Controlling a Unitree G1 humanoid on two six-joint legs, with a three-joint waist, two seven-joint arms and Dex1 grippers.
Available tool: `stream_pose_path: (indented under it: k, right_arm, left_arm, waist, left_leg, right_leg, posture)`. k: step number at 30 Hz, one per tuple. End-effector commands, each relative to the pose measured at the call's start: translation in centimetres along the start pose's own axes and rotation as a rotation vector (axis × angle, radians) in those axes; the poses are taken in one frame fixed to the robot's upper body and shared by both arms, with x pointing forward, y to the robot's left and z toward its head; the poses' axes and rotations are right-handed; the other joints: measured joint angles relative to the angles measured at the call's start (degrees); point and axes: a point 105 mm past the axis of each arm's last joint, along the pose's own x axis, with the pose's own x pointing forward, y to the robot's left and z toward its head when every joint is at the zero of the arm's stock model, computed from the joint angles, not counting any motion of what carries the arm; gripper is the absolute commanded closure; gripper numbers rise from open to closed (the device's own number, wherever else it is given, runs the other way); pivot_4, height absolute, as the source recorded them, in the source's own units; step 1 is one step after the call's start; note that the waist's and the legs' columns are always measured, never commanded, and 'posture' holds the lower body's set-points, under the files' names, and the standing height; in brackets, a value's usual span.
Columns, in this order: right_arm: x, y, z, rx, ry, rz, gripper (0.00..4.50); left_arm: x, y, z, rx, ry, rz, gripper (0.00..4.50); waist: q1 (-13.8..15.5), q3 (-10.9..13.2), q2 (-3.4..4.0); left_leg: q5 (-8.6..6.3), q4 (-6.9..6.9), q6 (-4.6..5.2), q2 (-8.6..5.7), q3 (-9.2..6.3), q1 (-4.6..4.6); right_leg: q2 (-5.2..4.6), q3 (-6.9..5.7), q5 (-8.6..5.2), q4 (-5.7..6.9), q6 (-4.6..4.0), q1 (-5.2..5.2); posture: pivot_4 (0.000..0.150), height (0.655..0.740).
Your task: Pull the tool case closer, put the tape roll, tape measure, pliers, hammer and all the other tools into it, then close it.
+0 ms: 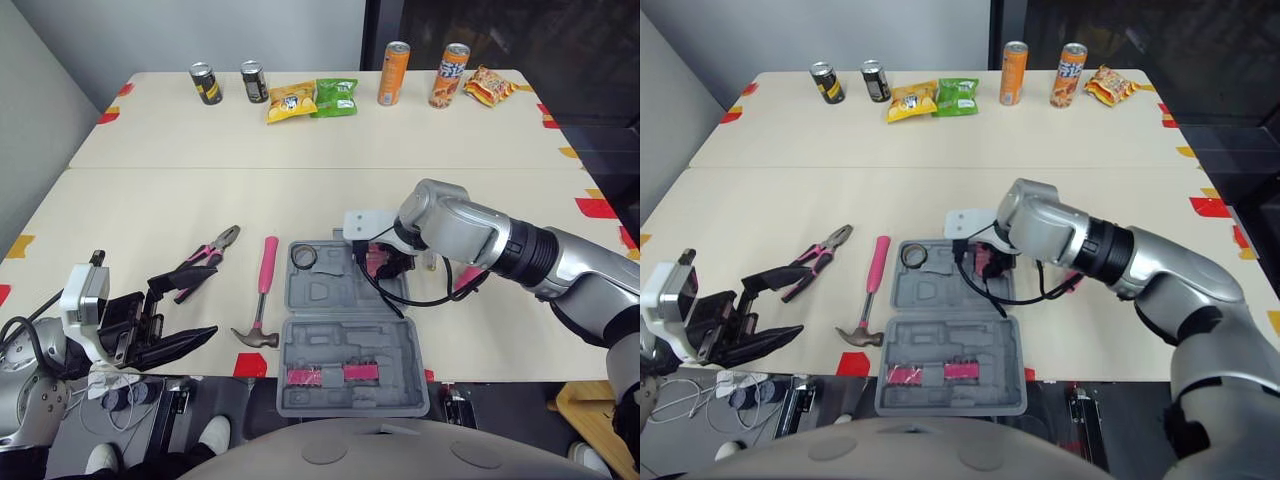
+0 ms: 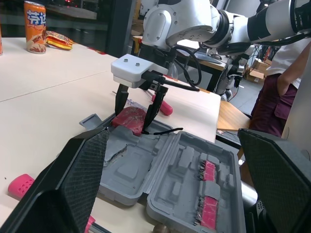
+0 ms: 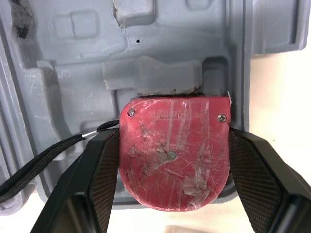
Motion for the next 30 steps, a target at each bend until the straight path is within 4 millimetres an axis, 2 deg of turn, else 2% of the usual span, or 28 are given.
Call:
stream_pose_path:
  k: [1,2,4,10,14,18,20,23,28,30]
  right_arm:
    - [0.3,0.3,0.1,0.002,-0.010,0.016,1.15]
    - [0.3,0.2,0.2,0.000,-0.017,0.007,0.64]
    - [-0.3,-0.3,0.4,0.002,-0.037,-0.038,0.05]
    - [-3.6,-0.6,0.1,0.001,-0.124,-0.103,0.05]
    - [-5.9,0.8,0.8,0.074,-0.367,-0.066,0.05]
    - [-6.3,0.4,0.0,0.089,-0.585,-0.153,0.05]
    - [-5.6,0.2,-1.1,0.137,-0.643,-0.182,0.05]
    - [-4.2,0.5,-2.4,0.181,-0.695,-0.190,0.86]
    - [-3.1,1.0,-3.0,0.191,-0.742,-0.202,2.55]
    - [-2.7,1.2,-3.2,0.189,-0.746,-0.203,2.55]
  left_arm:
    - [0.0,-0.4,0.6,0.043,-0.003,-0.012,0.00]
    - [0.1,-0.4,0.6,0.043,-0.003,-0.012,0.00]
    - [0.1,-0.5,0.5,0.042,-0.003,-0.013,0.00]
    - [-0.1,-0.4,0.5,0.042,-0.004,-0.010,0.00]
    - [-0.3,-0.4,0.6,0.043,-0.004,-0.006,0.00]
    - [-0.4,-0.3,0.6,0.042,-0.007,-0.005,0.00]
    - [-0.3,-0.3,0.5,0.043,-0.010,-0.008,0.00]
    - [0.2,-0.1,0.8,0.047,-0.013,-0.016,0.00]
    - [0.4,0.1,1.0,0.050,-0.013,-0.024,0.00]
    - [0.4,0.2,1.1,0.049,-0.012,-0.026,0.00]
  waist:
    - [-0.02,-0.01,-0.02]
    - [-0.02,-0.02,-0.03]
    - [0.00,-0.01,-0.03]
    - [0.38,0.05,-0.04]
    - [0.90,0.01,-0.11]
    - [1.21,0.01,-0.12]
    - [1.19,0.01,-0.12]
    - [1.12,0.01,-0.12]
    - [0.55,0.02,-0.11]
    - [0.47,0.02,-0.11]
  left_leg:
    - [0.00,0.00,0.00,0.01,0.00,0.00]
    - [0.00,0.00,0.00,0.01,0.00,0.00]
    - [0.00,0.00,0.00,0.02,0.00,0.00]
    - [0.01,0.01,0.00,0.02,0.02,-0.05]
    - [0.01,-0.02,-0.01,0.02,0.02,-0.04]
    - [0.00,-0.01,-0.02,0.04,0.05,-0.04]
    - [-0.07,0.00,-0.12,0.04,0.07,-0.03]
    - [-0.06,-0.01,-0.10,0.04,0.06,-0.01]
    - [0.01,-0.02,0.01,0.06,0.06,-0.04]
    - [0.01,-0.02,0.02,0.06,0.06,-0.04]
  right_leg:
    - [0.01,0.00,0.00,0.00,0.00,0.00]
    - [0.01,0.00,0.00,0.00,0.00,0.00]
    - [0.03,0.00,0.00,0.00,0.00,0.00]
    - [0.03,0.02,0.01,-0.02,0.01,-0.03]
    - [0.05,0.08,0.00,-0.10,0.01,-0.02]
    - [0.08,0.13,0.00,-0.08,0.01,-0.03]
    - [0.07,0.15,0.01,-0.08,0.01,-0.03]
    - [0.08,0.15,0.01,-0.06,0.01,-0.03]
    - [0.11,0.15,0.00,-0.06,0.01,-0.07]
    - [0.11,0.15,0.00,-0.07,0.01,-0.07]
  posture:
    - [0.150,0.7400]
    - [0.150,0.7400]
    - [0.150,0.7400]
    - [0.150,0.7400]
    - [0.150,0.7400]
    - [0.150,0.7400]
    - [0.150,0.7400]
    - [0.150,0.7400]
    - [0.150,0.7400]
    - [0.150,0.7400]
